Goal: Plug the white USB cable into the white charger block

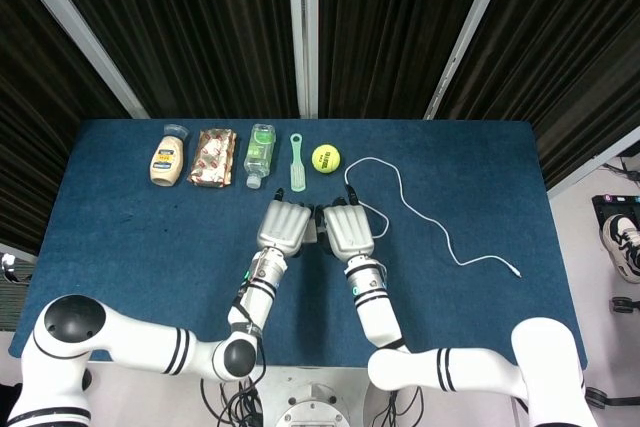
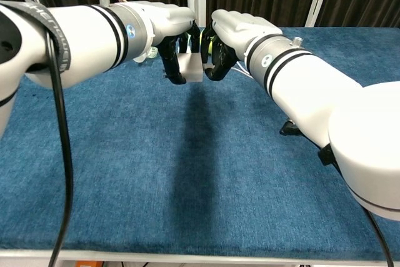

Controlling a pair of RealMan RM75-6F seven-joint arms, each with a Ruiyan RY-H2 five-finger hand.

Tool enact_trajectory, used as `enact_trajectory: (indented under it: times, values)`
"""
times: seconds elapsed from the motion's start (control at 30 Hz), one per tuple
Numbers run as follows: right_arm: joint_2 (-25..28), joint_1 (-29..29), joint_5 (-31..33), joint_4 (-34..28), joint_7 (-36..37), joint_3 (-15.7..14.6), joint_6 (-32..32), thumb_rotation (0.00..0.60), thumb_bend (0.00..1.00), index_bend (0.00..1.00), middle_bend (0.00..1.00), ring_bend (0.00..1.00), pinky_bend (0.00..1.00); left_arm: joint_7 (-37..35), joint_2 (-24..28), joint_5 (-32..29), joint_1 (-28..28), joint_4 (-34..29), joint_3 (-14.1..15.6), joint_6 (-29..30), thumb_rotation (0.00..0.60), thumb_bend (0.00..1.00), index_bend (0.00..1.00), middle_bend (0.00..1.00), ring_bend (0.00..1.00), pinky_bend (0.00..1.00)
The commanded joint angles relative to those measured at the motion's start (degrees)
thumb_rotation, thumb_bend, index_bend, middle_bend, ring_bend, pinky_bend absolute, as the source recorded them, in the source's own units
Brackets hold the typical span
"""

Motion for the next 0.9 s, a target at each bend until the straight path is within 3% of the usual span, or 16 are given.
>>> enact_trajectory:
  times: [0.03,0.17,0.37,0.6,0.9]
  values:
    - [0.21,-0.13,-0.10,-0.20,-0.06,-0.08,0.13,0.600,0.35,0.55,0.49,0.28,0.00,-0.17,0.21,-0.02,0.13,-0.11,-0.01,-0.16,0.600,0.27,0.44,0.50,0.44,0.13]
    - [0.73,-0.53,-0.31,-0.69,0.04,-0.27,0.31,0.600,0.33,0.46,0.47,0.27,0.00,-0.47,0.71,-0.10,0.40,-0.41,0.11,-0.59,0.600,0.27,0.44,0.50,0.44,0.13]
    - [1.23,-0.90,-0.44,-1.04,0.22,-0.38,0.36,0.600,0.33,0.44,0.47,0.27,0.00,-0.63,1.13,-0.01,0.43,-0.76,0.30,-0.97,0.600,0.27,0.44,0.50,0.44,0.13]
    - [1.90,-1.50,-0.30,-1.53,0.16,-0.73,0.57,0.600,0.33,0.43,0.47,0.27,0.00,-0.59,1.52,-0.02,0.29,-1.32,0.31,-0.91,0.600,0.27,0.44,0.50,0.44,0.13]
    - [2.02,-1.98,-0.35,-1.49,0.58,-1.04,0.53,0.600,0.33,0.52,0.47,0.27,0.00,-0.52,1.49,-0.22,-0.03,-1.58,0.34,-0.72,0.600,0.27,0.44,0.50,0.44,0.13]
